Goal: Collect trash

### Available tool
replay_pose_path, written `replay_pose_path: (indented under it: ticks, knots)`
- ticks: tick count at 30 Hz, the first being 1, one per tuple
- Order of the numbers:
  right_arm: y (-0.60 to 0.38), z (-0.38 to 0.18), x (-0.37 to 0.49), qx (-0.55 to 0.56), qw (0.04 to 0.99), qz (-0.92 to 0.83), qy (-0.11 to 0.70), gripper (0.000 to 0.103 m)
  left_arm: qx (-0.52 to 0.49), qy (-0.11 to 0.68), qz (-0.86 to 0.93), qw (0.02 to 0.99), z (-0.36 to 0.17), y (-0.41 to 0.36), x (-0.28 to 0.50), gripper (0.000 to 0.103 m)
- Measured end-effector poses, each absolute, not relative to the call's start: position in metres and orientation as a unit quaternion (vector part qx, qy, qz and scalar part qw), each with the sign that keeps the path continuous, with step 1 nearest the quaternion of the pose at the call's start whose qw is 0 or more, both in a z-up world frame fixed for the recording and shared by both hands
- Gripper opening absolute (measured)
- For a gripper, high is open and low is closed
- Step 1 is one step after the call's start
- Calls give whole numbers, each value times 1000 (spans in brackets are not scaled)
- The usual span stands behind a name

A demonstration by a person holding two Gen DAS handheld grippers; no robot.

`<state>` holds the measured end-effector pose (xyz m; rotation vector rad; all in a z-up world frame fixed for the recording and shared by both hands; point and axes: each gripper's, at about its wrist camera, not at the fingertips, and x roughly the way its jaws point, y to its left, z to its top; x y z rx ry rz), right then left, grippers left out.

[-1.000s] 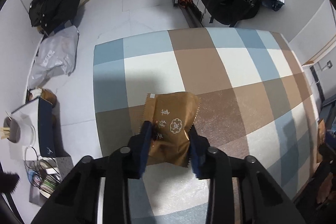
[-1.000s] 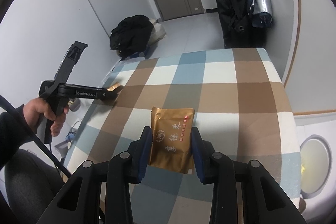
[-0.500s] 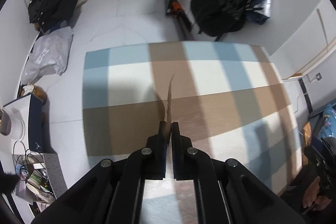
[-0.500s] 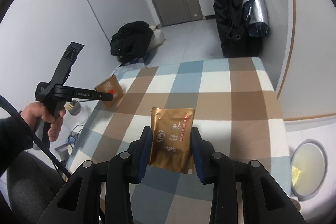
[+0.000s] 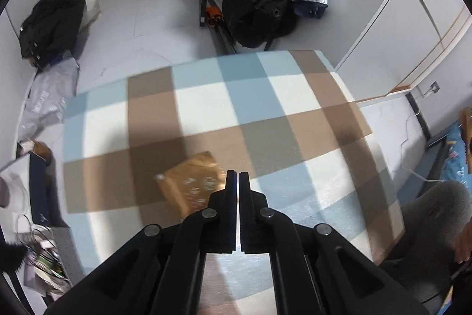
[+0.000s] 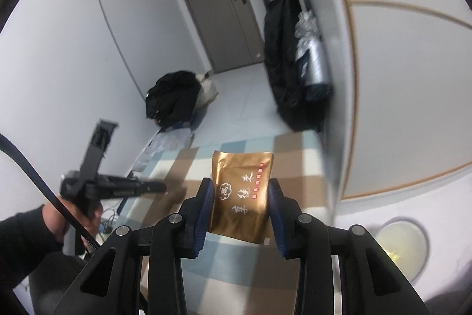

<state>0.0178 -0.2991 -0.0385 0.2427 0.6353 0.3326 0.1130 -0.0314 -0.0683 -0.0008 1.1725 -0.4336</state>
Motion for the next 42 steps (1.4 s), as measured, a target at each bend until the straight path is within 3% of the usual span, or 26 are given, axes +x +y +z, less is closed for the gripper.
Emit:
replay_pose_path:
  ticks: [10,14,17,23,24,32,37,39,42]
  knots:
    - [-335,-29,7,126,936,142,295,36,10,551,-156,820,-60,-24,110,0]
    - [-331,-44,14,142,929,145,311,36,16,584,-113,804,-85,-18,118,29]
    - [-329,-54,16,142,925,148,318,36,18,592,-88,801,-96,-19,121,68]
    - [-331,-69,20,151,920,148,329,36,23,619,-45,784,-121,-21,134,72]
    - [-332,-71,20,154,919,148,330,36,22,623,-40,781,-123,-20,134,76]
    - [-337,-79,21,166,916,152,332,36,5,632,-18,775,-116,-19,134,76]
    - [-338,-79,19,174,915,160,327,36,-3,627,-9,779,-114,-23,133,58]
    - [-339,-78,18,176,915,162,324,36,-5,623,-9,782,-112,-26,130,46]
    - [-342,-78,17,181,915,162,322,36,-10,622,-4,783,-113,-29,128,44]
